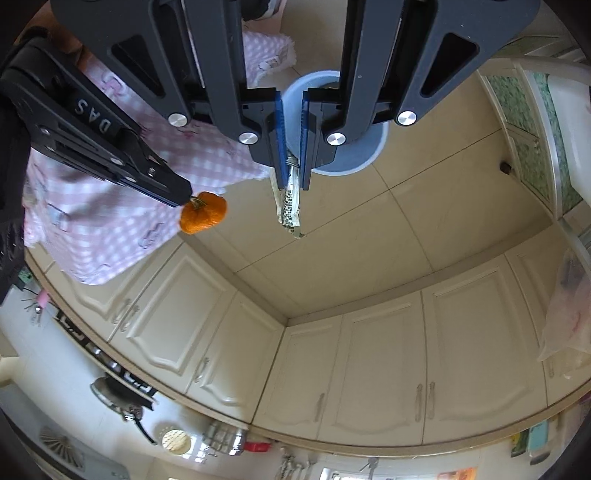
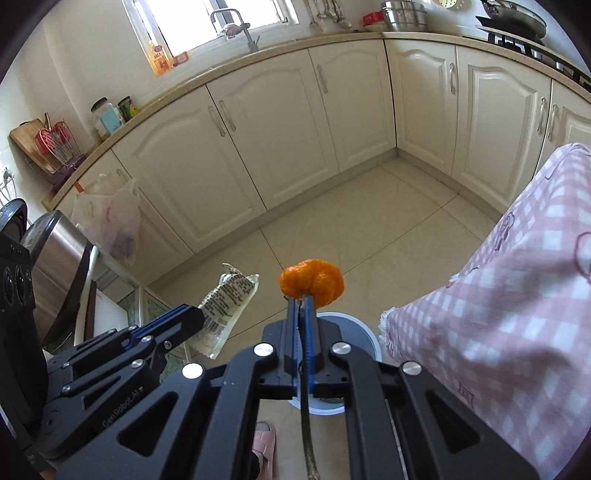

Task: Collect trash
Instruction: 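Carry both items over the blue bucket and open both tools to drop them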

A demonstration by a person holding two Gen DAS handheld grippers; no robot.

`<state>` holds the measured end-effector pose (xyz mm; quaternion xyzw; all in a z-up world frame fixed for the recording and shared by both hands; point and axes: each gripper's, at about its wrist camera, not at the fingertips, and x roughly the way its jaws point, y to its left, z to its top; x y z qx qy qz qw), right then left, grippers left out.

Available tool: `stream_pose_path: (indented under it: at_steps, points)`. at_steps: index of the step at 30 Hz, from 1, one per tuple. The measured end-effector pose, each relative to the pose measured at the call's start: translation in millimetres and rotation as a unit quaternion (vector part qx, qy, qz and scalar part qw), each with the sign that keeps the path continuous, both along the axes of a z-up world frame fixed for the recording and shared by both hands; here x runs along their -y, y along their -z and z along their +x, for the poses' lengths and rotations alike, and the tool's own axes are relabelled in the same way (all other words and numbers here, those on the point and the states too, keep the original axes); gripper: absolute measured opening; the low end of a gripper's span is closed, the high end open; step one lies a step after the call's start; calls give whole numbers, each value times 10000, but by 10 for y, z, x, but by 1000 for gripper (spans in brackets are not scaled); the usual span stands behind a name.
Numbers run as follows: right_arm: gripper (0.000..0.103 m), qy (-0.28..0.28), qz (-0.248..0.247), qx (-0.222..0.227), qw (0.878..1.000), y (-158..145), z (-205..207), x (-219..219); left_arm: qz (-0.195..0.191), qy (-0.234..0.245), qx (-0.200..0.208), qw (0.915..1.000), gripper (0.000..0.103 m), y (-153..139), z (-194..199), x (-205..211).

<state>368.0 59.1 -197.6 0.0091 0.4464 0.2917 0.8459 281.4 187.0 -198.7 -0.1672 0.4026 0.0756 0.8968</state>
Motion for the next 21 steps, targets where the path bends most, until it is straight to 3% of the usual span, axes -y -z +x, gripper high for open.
stream_pose_path:
  at_steps: [6,10,21]
  points:
    - [4,54,-43,-108,9999,162,124,12,-116,-4,19,9999,20,86,136,-26]
    - [4,61,-61,-177,9998,244,171,-33,-215,-31,-57,9997,22,172,110,-64]
    - [6,-62,175,38,9998,182,245,-168,-379,-320,-19,9988,35,151,25,-224]
